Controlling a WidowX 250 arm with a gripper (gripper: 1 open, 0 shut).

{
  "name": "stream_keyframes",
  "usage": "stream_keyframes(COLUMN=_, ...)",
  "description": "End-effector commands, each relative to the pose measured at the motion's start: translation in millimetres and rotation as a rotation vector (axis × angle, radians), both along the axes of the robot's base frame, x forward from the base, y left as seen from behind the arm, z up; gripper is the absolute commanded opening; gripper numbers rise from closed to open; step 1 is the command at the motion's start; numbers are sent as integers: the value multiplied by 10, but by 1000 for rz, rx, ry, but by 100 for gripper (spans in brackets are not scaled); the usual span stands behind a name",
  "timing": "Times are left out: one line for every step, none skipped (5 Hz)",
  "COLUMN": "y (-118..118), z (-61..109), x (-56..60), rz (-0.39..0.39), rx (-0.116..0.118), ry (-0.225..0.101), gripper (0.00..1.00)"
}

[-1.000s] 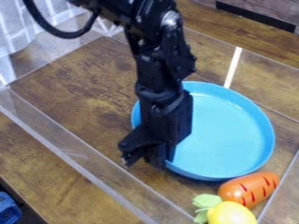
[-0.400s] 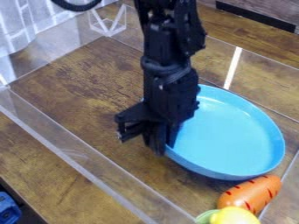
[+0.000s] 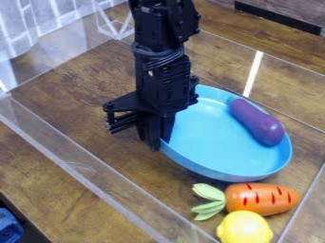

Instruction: Put the carrot on the blue tray

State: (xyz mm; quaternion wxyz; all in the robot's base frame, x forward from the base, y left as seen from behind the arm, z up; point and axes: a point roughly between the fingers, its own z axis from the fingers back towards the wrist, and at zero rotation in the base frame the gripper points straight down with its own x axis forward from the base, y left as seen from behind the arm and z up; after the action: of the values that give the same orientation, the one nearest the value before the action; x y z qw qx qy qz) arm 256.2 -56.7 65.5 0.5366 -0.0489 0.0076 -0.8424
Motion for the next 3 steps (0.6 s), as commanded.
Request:
stream_keyframes(y=18, z=66, x=20, rz=-46, rx=11, ry=-47, gripper=0)
stream_keyframes(y=18, z=20, x=9, rz=-102, rx=33, ry=-58, gripper=0)
stream_keyframes(y=-13, z=14, x=62, rz=-139, rx=58, ry=-70, gripper=0)
